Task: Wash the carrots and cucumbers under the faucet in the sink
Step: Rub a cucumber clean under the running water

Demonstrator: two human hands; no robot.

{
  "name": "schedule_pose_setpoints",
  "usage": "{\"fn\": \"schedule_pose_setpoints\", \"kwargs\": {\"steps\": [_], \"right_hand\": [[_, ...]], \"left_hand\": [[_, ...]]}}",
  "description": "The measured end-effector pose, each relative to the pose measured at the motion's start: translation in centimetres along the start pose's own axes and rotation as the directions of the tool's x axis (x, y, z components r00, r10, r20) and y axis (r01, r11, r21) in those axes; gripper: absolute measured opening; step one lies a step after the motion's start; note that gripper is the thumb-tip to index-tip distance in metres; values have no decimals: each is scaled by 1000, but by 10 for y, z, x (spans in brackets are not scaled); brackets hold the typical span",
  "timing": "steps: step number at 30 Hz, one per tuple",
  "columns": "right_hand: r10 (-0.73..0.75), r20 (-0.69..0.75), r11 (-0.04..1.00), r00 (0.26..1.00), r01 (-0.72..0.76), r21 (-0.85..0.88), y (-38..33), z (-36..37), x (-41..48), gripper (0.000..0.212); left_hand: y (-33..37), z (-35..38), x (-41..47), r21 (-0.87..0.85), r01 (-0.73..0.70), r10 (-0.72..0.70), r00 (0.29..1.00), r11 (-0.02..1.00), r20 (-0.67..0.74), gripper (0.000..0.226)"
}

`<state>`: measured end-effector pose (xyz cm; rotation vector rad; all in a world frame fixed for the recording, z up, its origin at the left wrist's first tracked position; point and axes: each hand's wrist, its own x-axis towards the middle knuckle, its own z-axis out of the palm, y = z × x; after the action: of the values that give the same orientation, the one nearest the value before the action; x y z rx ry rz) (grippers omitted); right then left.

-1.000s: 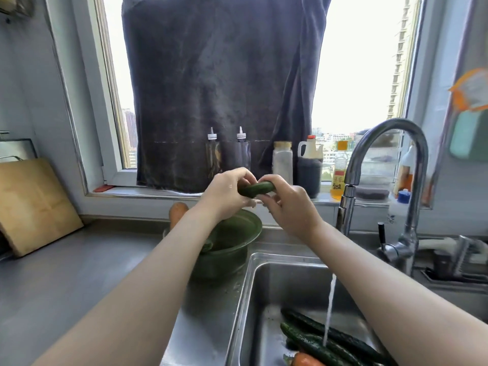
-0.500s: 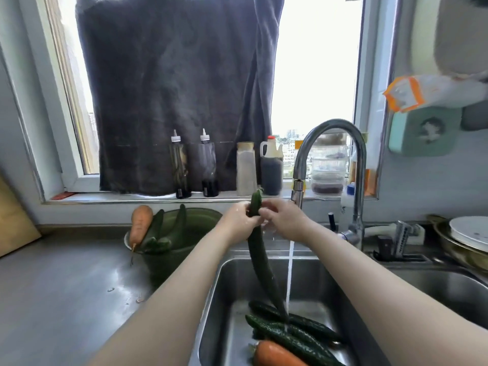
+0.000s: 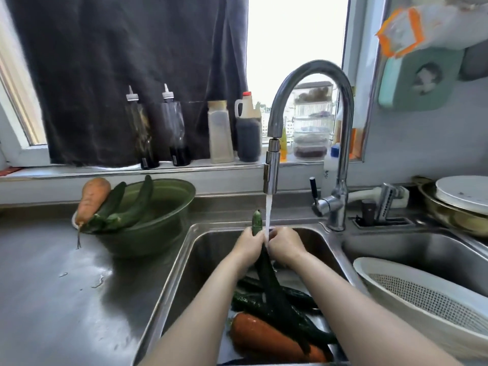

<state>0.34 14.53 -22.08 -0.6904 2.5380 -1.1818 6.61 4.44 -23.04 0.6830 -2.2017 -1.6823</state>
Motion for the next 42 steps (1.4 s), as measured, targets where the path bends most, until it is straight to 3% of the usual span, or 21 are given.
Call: {"fn": "schedule_pose_setpoints", "kwargs": {"steps": [3, 5, 8, 11, 15, 23, 25, 26, 30, 33, 38, 42], "right_hand": [[50, -12, 998, 999, -50, 33, 17, 11, 7, 21], [60, 39, 990, 997, -64, 127, 30, 17, 6, 27], [104, 171, 947, 980, -150, 284, 38, 15, 2, 35], [98, 267, 901, 959, -199, 386, 36, 8, -4, 39], [77, 329, 917, 941, -197, 348, 35, 7, -5, 35], [-3, 212, 920, 977, -80, 383, 31, 9, -12, 40], [-67, 119, 916, 991, 14, 400, 32, 11, -7, 28], [-105, 69, 902, 992, 66, 426, 33, 10, -4, 18], [-230, 44, 783, 972, 157, 602, 31, -2, 1, 31], [-301, -2, 764, 954, 243, 598, 34, -3, 1, 20], [-273, -184, 747, 944, 329, 577, 28, -3, 2, 10], [-233, -165, 766, 959, 285, 577, 25, -1, 3, 20]], "left_hand": [[-14, 16, 8, -15, 27, -26, 1000, 1000, 15, 16], [-24, 20, 11, 11, 25, -25, 999, 1000, 30, 17], [-25, 13, 7, 108, -33, 15, 987, 994, 160, 22], [-19, -2, -4, -4, -92, 90, 954, 996, 285, 17], [-15, -18, -18, -43, -138, 144, 926, 990, 350, 35], [-15, -29, -20, -85, -203, 220, 915, 975, 339, 36], [-15, -27, -20, -67, -226, 235, 926, 972, 294, 37], [-15, -26, -19, -58, -234, 241, 932, 970, 270, 39], [-18, -25, -15, -47, -213, 218, 951, 976, 220, 35], [-18, -27, -14, -55, -200, 207, 952, 978, 226, 37], [-15, -26, -17, -22, -212, 210, 940, 977, 267, 29], [-15, -28, -17, -36, -215, 217, 938, 976, 269, 31]]}}
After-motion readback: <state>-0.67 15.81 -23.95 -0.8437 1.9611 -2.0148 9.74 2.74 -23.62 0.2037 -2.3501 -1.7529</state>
